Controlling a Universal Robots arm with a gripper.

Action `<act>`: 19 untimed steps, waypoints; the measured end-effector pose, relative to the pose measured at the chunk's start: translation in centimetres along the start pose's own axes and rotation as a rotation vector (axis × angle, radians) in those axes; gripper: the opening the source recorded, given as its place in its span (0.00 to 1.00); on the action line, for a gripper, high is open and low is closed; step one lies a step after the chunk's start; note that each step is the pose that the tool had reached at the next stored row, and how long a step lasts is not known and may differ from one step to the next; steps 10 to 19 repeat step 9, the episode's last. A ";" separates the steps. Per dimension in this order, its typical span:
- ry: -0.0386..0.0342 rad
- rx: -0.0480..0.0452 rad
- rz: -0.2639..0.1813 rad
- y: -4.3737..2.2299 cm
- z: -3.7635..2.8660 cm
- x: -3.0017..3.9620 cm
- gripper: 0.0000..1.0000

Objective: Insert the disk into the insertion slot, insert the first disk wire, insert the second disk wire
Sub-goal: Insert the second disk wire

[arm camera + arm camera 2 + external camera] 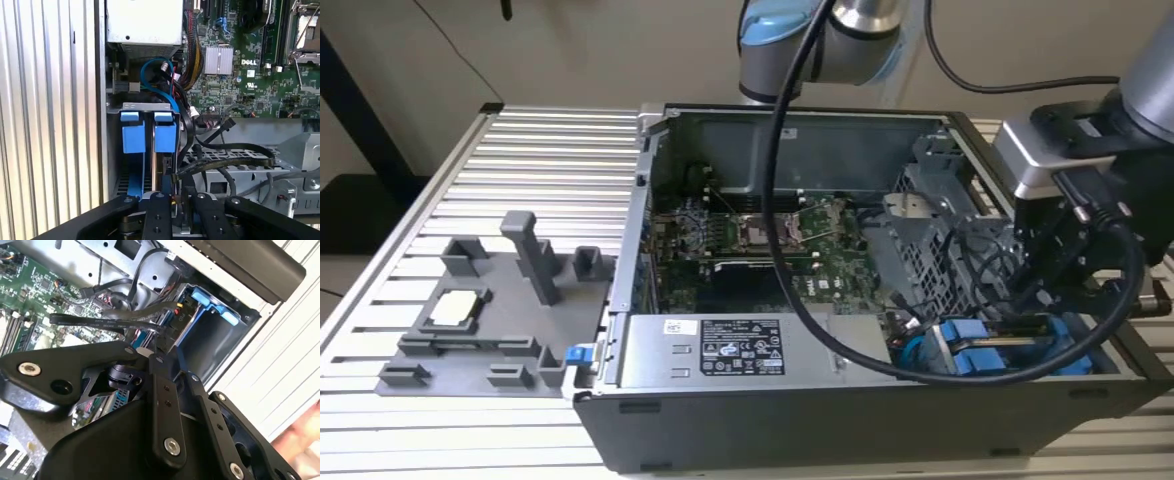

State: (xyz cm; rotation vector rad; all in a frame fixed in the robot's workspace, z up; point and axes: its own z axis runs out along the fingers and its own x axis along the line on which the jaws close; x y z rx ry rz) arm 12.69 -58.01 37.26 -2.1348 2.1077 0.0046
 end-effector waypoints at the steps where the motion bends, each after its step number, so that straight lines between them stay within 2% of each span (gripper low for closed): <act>1: 0.0000 0.0000 0.000 -0.02 -0.22 -0.03 0.24; 19: -0.0002 0.0000 0.000 -0.05 -0.45 -0.05 0.24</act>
